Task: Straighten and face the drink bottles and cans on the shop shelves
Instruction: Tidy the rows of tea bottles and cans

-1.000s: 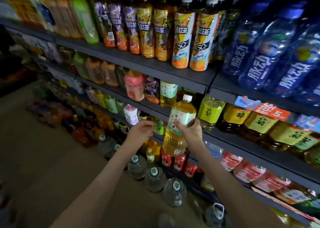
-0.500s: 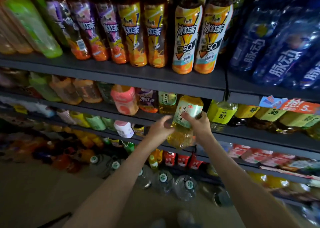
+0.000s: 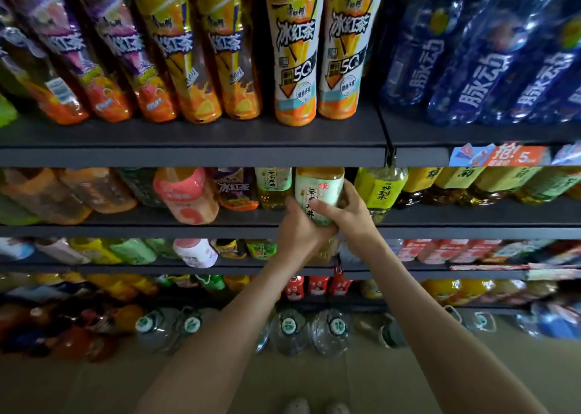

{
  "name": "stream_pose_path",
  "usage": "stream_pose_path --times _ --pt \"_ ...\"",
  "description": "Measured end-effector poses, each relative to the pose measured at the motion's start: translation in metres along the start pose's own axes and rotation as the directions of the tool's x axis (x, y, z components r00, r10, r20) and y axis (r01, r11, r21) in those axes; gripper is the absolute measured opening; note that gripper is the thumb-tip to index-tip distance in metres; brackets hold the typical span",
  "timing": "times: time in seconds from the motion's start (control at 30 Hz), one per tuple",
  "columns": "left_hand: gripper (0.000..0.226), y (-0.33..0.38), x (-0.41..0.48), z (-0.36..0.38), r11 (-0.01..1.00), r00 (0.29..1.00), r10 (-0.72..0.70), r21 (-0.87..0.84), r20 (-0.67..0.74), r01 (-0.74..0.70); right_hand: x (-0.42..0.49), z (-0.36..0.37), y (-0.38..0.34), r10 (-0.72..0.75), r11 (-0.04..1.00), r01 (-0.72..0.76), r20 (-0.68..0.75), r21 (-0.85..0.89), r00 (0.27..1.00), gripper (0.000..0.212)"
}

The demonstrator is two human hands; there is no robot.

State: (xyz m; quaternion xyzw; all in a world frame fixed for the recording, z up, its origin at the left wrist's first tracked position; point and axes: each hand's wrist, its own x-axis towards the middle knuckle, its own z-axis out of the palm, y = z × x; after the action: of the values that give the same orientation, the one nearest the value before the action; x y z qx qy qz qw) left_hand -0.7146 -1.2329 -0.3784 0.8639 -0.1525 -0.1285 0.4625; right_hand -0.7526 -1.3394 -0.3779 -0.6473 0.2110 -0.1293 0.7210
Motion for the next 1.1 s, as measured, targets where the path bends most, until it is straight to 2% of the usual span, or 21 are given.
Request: stream_pose_path --times 0.1,0.23,0.3,0.4,0.5,0.73,0.8,0.87,0.97,1.1 --pt "0.075 -0.001 0.002 0.009 0.999 0.997 0.023 -0.044 -0.068 -0.026 0.0 -0.003 0.004 -0.045 0.998 0.045 0.013 -0.05 0.999 0.062" --pt "0.049 -0.004 0.009 0.018 0.997 0.992 0.036 -0.062 -0.118 -0.044 0.0 -0.006 0.022 -0.061 0.982 0.056 -0.018 -0.18 0.998 0.067" --pt "0.044 -0.007 0.016 0.024 0.997 0.986 0.043 -0.055 -0.162 -0.053 0.002 -0.006 0.032 -0.065 0.975 0.053 -0.051 -0.218 0.997 0.064" --pt "0.049 -0.014 0.025 0.034 0.991 0.987 0.017 -0.13 -0.159 -0.038 0.01 -0.004 0.041 -0.106 0.964 0.083 -0.08 -0.251 0.991 0.051" --pt "0.054 -0.019 0.034 0.042 0.982 0.983 0.008 -0.187 -0.183 -0.042 0.021 -0.005 0.047 -0.133 0.963 0.107 -0.089 -0.248 0.987 0.06" --pt "0.057 -0.019 0.055 0.053 0.994 0.975 0.077 -0.057 -0.209 -0.09 0.03 -0.007 0.055 -0.144 0.986 0.126 -0.179 -0.112 0.973 0.07" --pt "0.063 -0.023 0.05 0.055 0.996 0.98 0.065 -0.046 -0.189 -0.075 0.033 -0.008 0.057 -0.063 0.994 0.042 -0.215 -0.101 0.975 0.071" --pt "0.071 -0.033 0.038 0.058 0.999 0.989 0.049 -0.007 -0.138 -0.05 0.035 -0.008 0.059 0.094 0.988 -0.119 -0.231 -0.094 0.968 0.062" --pt "0.083 -0.052 0.021 0.061 0.996 0.995 0.055 0.069 -0.078 -0.049 0.032 -0.01 0.065 0.319 0.948 -0.318 -0.174 0.035 0.932 0.047" --pt "0.089 -0.059 0.012 0.057 1.0 0.999 -0.01 0.027 -0.042 0.011 0.029 -0.015 0.076 0.314 0.949 -0.314 -0.106 0.021 0.944 0.058"
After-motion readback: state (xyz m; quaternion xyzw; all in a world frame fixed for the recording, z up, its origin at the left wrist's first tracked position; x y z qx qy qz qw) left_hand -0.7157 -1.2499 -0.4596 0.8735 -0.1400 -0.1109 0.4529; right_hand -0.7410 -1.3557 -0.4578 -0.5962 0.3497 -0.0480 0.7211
